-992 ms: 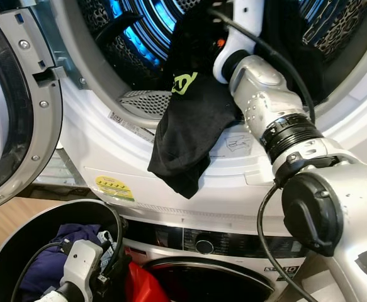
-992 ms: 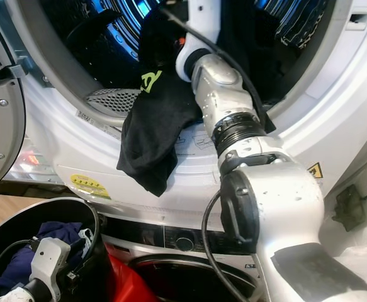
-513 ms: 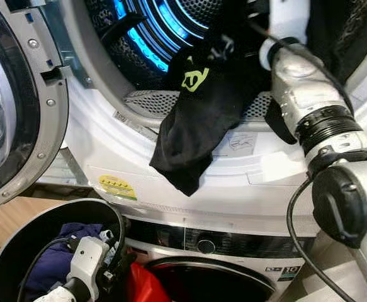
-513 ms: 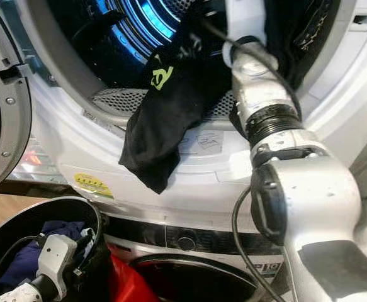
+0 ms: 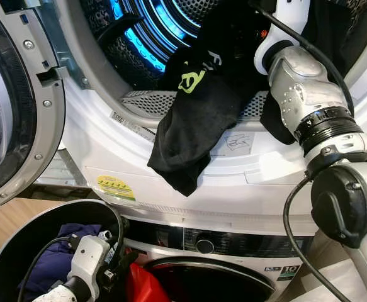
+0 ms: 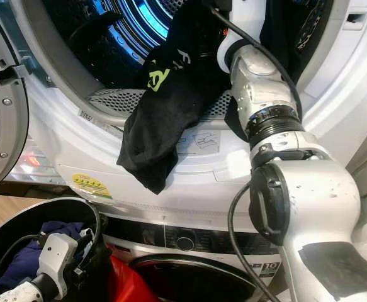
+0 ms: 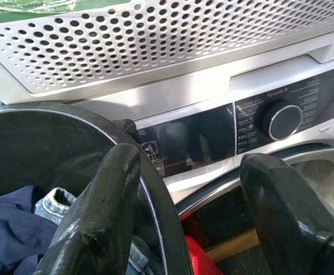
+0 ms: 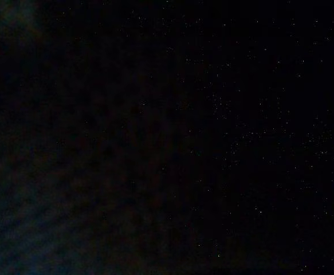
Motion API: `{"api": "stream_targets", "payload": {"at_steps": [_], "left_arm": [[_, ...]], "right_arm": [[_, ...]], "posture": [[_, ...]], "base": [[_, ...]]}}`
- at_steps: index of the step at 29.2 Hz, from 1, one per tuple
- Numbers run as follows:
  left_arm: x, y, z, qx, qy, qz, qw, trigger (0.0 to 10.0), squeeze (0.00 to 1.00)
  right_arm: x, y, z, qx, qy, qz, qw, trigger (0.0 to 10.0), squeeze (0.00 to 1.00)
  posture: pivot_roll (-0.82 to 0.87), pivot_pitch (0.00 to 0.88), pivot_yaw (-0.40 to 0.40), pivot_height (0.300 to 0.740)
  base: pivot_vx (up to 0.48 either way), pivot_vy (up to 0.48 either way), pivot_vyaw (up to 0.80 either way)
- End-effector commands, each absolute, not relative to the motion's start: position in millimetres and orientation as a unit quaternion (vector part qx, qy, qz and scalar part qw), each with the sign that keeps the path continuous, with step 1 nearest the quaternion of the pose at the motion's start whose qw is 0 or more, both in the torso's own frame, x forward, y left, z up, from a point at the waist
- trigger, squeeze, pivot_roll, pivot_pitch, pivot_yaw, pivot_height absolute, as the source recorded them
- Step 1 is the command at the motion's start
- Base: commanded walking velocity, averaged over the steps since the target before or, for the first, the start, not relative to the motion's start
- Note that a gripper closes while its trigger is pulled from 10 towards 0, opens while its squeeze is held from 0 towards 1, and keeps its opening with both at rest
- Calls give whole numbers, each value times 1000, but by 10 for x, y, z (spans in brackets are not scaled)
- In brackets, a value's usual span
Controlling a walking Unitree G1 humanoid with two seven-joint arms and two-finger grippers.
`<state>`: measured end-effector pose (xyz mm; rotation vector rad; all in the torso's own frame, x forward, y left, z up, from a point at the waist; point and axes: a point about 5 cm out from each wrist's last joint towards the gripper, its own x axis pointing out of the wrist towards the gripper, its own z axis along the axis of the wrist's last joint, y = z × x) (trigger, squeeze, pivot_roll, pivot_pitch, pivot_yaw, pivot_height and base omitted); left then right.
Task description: Clothes washing
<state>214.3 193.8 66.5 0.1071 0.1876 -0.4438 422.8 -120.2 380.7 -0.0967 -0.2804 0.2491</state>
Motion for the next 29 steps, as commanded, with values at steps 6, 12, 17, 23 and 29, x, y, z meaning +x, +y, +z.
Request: {"api": "stream_targets", "payload": {"at_steps": [6, 12, 17, 23, 29], "left_arm": [[2154, 1949, 652, 55, 103, -228, 967, 10000, 0], [2151, 1962, 651, 56, 103, -225, 967, 10000, 0], [2130, 1978, 650, 58, 105, -225, 967, 10000, 0], [2110, 1971, 641, 57, 106, -227, 966, 10000, 0], [2106, 1954, 640, 54, 106, -227, 967, 10000, 0]], "right_arm": [[4236, -1524, 3768, -109, -146, 28, 983, 10000, 1000], [4226, -1673, 3693, -245, -163, -69, 953, 10000, 439], [4229, -1586, 3644, -227, -163, -37, 959, 10000, 0], [4177, -1150, 3554, -29, -143, 181, 973, 10000, 0], [4059, -1230, 3966, 333, -165, 291, 881, 10000, 0]], "posture": [[76, 0, 110, 740], [84, 0, 113, 740], [87, 0, 113, 740], [80, 0, 115, 740], [85, 0, 111, 740]], "base": [[0, 0, 0], [0, 0, 0], [0, 0, 0], [0, 0, 0], [0, 0, 0]]}}
